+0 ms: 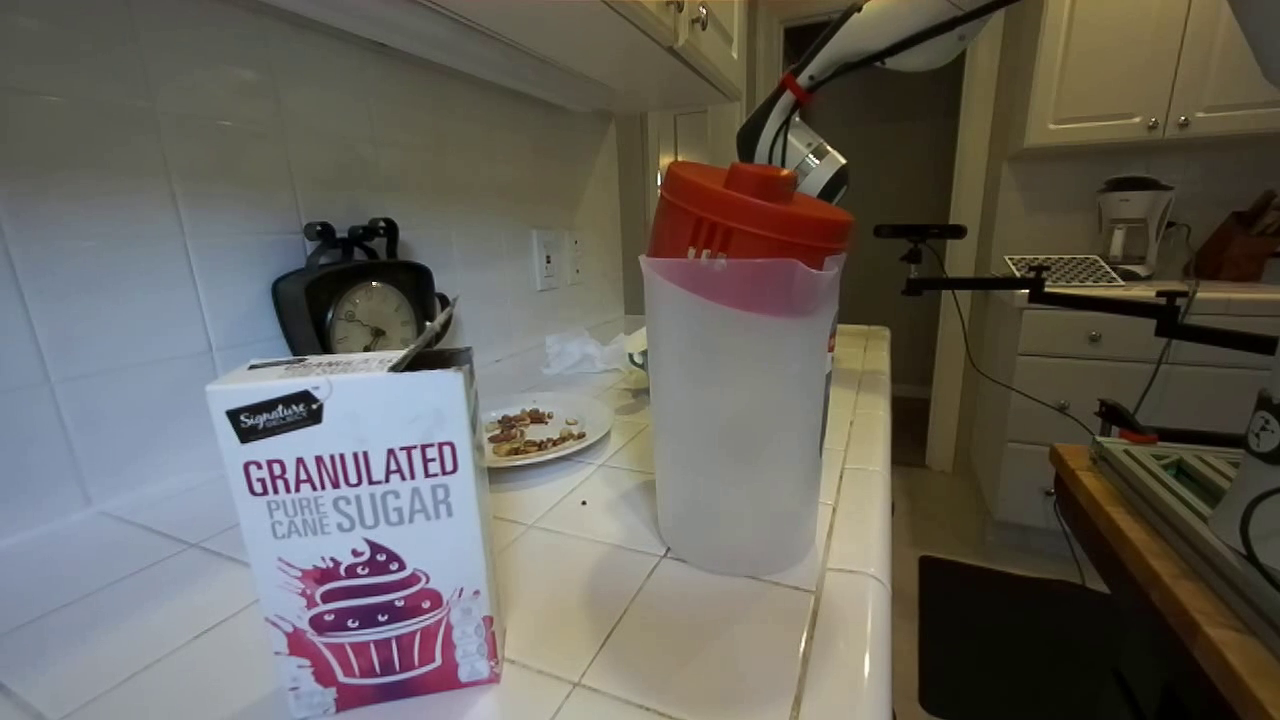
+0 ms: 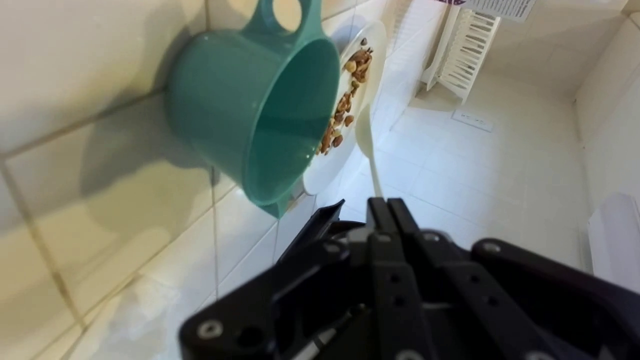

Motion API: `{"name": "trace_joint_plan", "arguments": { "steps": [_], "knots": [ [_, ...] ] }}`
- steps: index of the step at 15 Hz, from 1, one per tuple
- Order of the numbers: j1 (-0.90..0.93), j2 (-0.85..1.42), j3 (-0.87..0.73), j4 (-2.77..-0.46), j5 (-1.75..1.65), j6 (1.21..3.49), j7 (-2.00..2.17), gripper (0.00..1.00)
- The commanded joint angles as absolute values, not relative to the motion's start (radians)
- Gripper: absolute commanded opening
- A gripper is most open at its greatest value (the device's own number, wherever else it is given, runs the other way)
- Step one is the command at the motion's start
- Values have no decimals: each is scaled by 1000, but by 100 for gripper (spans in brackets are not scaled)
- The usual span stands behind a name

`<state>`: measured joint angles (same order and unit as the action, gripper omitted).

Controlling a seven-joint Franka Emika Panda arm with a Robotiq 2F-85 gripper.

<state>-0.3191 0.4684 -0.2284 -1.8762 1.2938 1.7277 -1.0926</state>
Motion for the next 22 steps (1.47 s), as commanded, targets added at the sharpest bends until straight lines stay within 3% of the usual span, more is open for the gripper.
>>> {"name": "trace_joint_plan", "arguments": {
  "steps": [1,15,22],
  "knots": [
    [-337,552,-211,-1751,1302,1696,-1057,1],
    [-330,843,-108,-1300,1254,1610,-923,1],
    [-277,905,-90,-1190,1166,1709,-914,1]
  ]
}}
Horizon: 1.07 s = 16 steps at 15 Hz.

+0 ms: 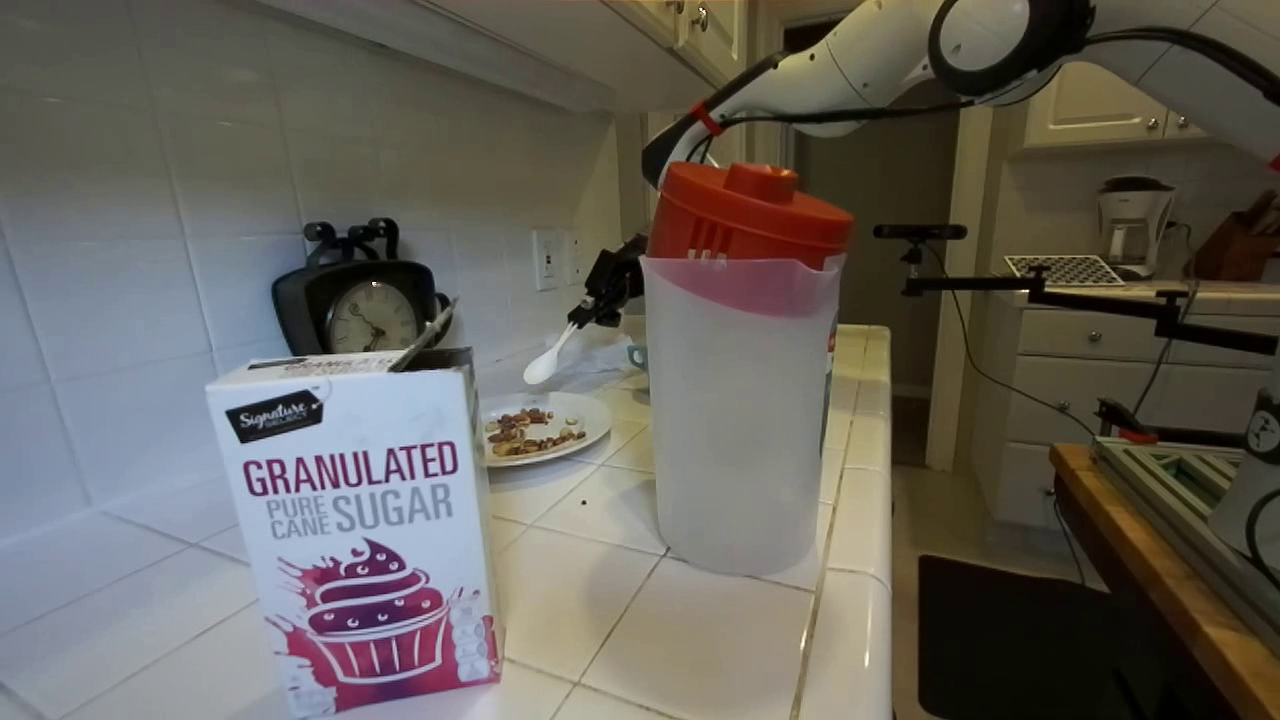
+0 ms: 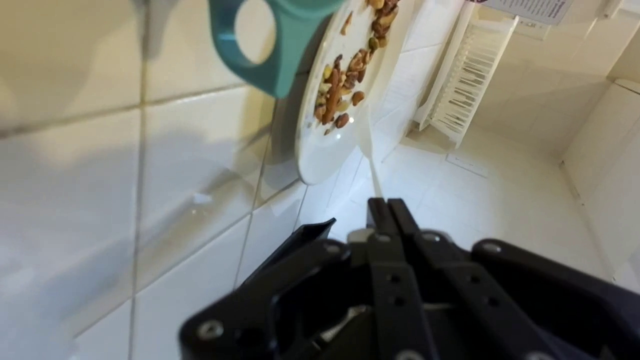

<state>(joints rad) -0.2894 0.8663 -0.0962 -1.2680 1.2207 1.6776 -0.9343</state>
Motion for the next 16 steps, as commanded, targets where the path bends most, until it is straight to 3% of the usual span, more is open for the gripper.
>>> {"name": "trace_joint_plan", "arguments": {
  "steps": [1,16],
  "knots": [
    [-273,908,-85,-1182,1148,1722,-915,1],
    [-290,892,-32,-1152,1033,1837,-932,1]
  ]
}}
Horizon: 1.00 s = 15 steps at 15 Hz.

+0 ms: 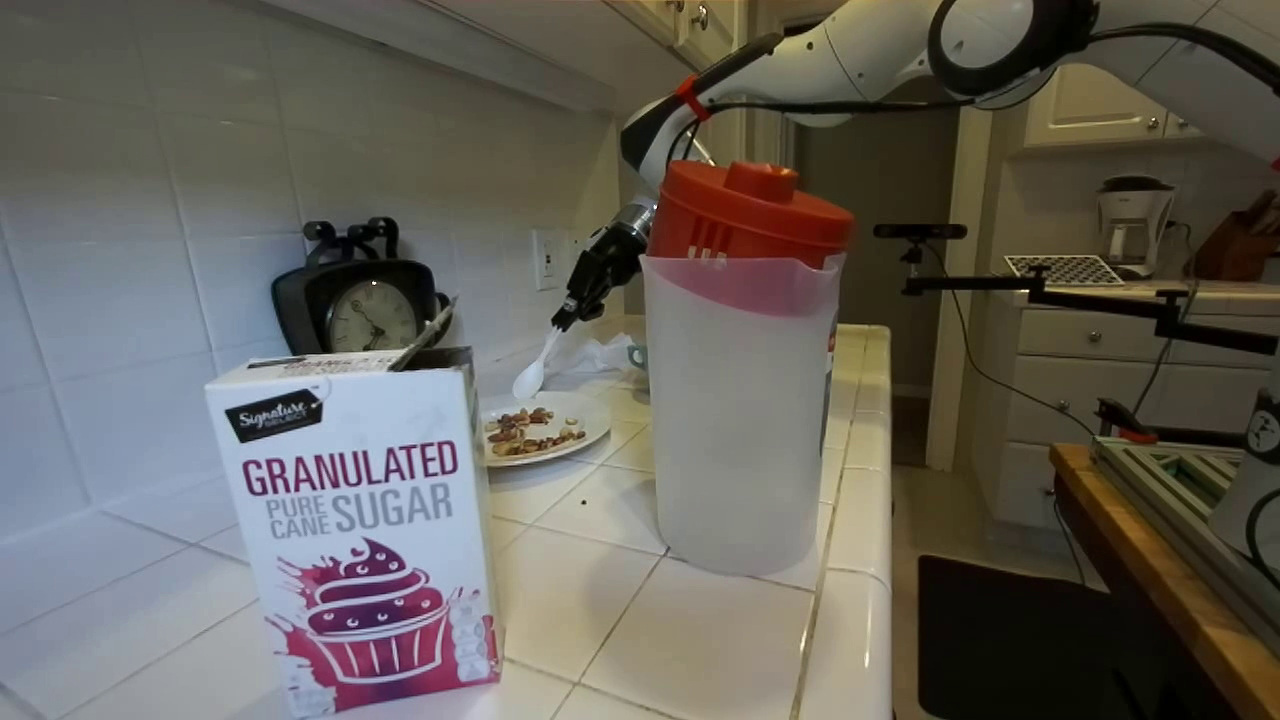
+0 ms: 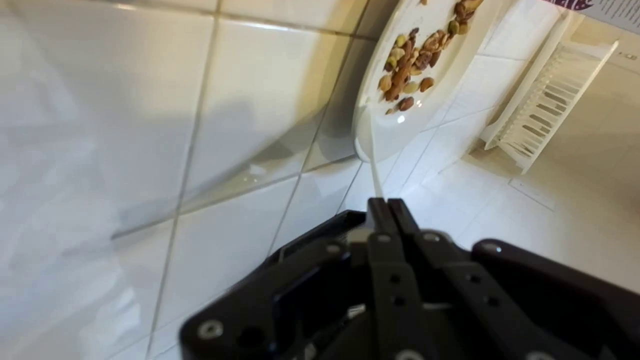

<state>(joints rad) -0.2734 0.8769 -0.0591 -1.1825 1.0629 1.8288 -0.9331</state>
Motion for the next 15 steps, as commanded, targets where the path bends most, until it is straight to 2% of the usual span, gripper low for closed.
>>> {"name": "trace_joint_plan", "arguments": {
  "steps": [1,10,15],
  "knots": [
    [-289,893,-30,-1153,1026,1834,-930,1],
    [-286,925,15,-1134,977,1792,-915,1],
    [-296,972,32,-1089,978,1690,-850,1]
  ]
}}
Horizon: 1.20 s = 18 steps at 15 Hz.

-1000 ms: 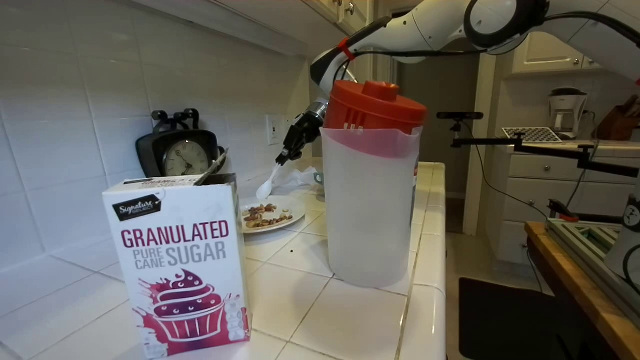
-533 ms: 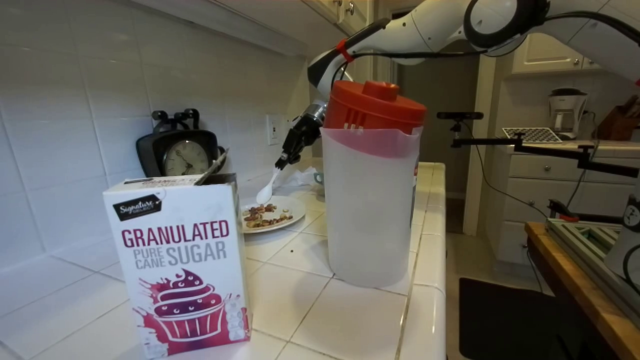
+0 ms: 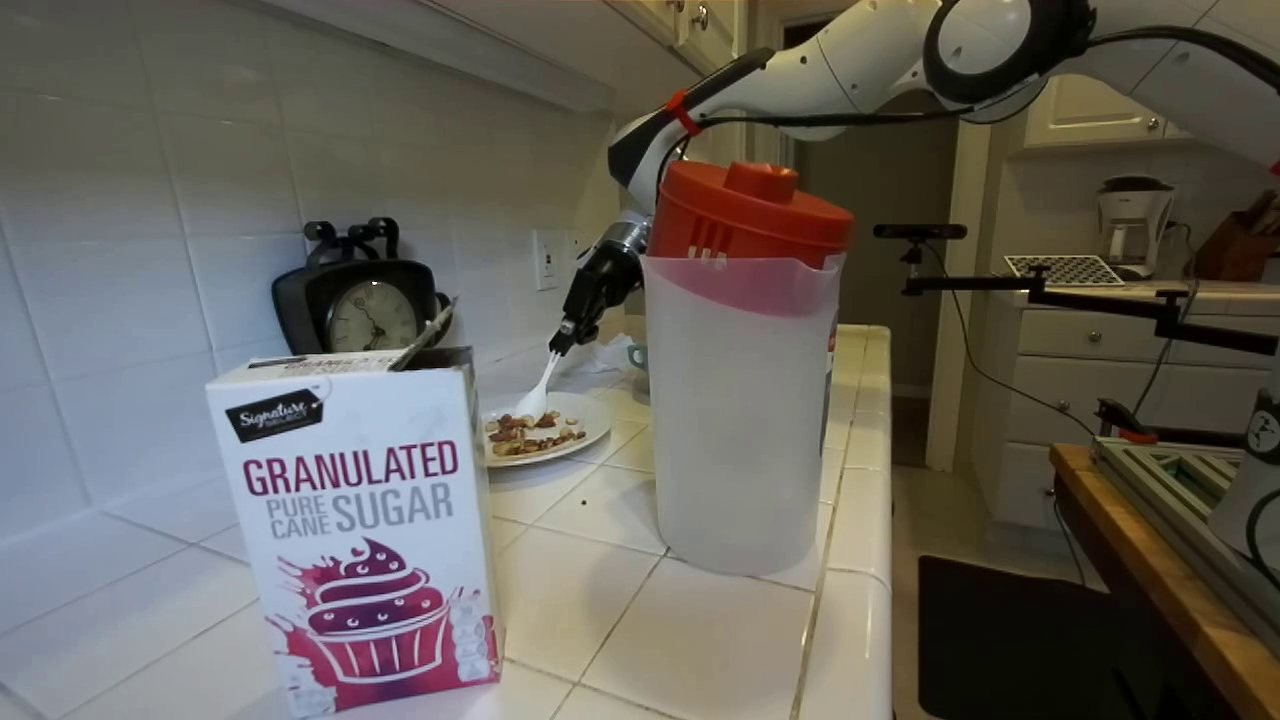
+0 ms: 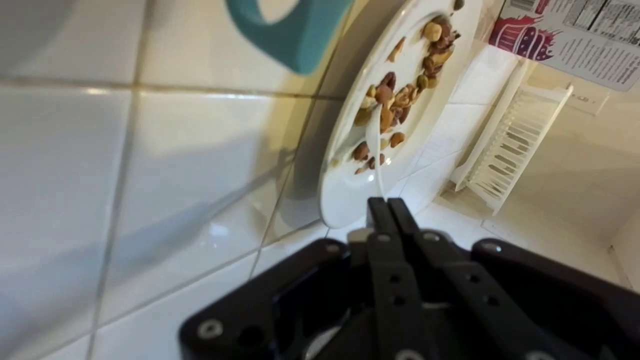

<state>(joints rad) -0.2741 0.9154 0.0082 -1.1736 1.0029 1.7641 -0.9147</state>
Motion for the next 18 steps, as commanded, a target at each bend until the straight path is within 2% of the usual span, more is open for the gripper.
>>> {"name": "trace_joint_plan", "arguments": {
  "steps": [1,18],
  "knots": [
    [-300,983,33,-1077,980,1666,-836,1],
    [-373,1201,103,-807,1027,1385,-496,1]
  ]
}}
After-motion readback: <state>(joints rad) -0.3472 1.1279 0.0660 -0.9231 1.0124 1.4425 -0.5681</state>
